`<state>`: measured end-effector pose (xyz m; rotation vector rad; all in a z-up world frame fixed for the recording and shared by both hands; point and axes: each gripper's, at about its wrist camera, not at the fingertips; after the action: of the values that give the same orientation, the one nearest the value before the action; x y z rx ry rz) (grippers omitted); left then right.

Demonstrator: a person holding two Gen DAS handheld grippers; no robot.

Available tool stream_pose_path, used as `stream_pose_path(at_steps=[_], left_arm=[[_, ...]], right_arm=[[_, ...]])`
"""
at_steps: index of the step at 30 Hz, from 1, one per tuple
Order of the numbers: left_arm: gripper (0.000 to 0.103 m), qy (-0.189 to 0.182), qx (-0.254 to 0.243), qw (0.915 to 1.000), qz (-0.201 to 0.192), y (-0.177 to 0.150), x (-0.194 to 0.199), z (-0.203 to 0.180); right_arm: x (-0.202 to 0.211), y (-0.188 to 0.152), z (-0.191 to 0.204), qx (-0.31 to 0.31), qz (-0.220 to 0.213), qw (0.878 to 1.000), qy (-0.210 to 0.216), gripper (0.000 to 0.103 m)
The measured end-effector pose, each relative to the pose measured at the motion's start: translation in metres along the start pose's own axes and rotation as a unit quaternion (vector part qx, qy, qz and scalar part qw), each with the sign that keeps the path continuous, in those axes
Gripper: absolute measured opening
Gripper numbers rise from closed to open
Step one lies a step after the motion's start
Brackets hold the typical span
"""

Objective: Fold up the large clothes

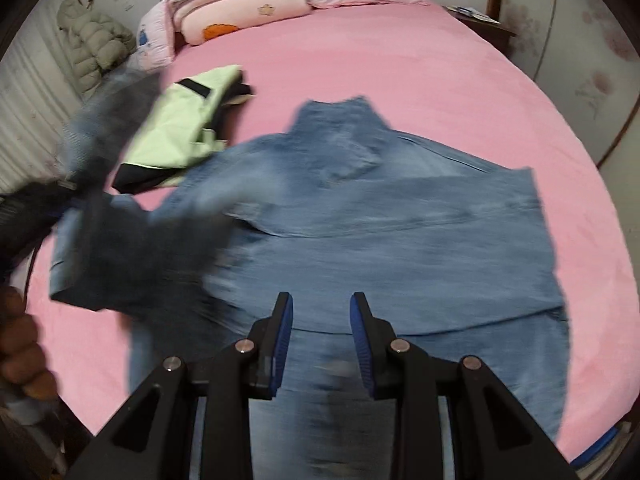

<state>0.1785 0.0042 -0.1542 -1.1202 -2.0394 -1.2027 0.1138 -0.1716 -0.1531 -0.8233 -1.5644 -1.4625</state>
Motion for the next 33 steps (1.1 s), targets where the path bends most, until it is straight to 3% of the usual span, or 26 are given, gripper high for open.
stream_pose_path(at_steps=[4, 9, 11, 13, 15, 18, 20, 23, 29, 33], left_arm=[[0.018, 0.042, -0.026, 0.9962, 0.071, -0.05, -0.085, -0.027], [0.022, 0.097, -0.035, 0.9882, 0.114, -0.086, -0.129, -0.019], [0.03, 0.086, -0.031, 0.9888, 0.118, -0.084, -0.127, -0.017], [0.057, 0.073, -0.016, 0.9891, 0.127, -0.079, -0.112, -0.016], [0.068, 0.068, -0.013, 0.9909, 0.115, -0.073, -0.088, -0.023], [0.069, 0.066, -0.026, 0.9935, 0.089, -0.068, -0.045, -0.023], [0.069, 0.081, -0.029, 0.9942, 0.064, -0.064, -0.016, -0.014], [0.07, 0.117, -0.009, 0.9921, 0.043, -0.058, 0.01, 0.02], [0.07, 0.198, 0.077, 0.9763, 0.041, -0.059, 0.025, 0.119], [0.07, 0.221, 0.084, 0.9709, 0.04, -0.062, 0.016, 0.148]], right_arm=[[-0.009, -0.022, -0.05, 0.011, 0.015, 1.0, -0.005, 0.03], [-0.026, -0.032, -0.083, 0.033, 0.042, 0.998, 0.018, 0.03], [-0.034, -0.031, -0.088, 0.038, 0.051, 0.997, 0.038, 0.03], [-0.039, -0.025, -0.089, 0.041, 0.051, 0.996, 0.061, 0.03], [-0.042, -0.017, -0.084, 0.042, 0.046, 0.995, 0.077, 0.03], [-0.045, -0.006, -0.075, 0.035, 0.041, 0.993, 0.107, 0.034], [-0.051, 0.002, -0.07, 0.014, 0.043, 0.99, 0.133, 0.044], [-0.065, 0.01, -0.064, -0.008, 0.048, 0.987, 0.151, 0.044], [-0.112, 0.009, -0.057, -0.04, 0.091, 0.982, 0.163, 0.044], [-0.132, 0.004, -0.057, -0.069, 0.099, 0.979, 0.167, 0.044]])
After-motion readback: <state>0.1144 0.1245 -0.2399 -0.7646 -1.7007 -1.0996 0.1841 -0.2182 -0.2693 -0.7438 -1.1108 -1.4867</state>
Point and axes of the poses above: each gripper's, at about its wrist camera, not at the fingertips, and x roughly against the way its jaws point, z to its left, y to its top, and after that the axes turned 12 degrees about x, right-handed
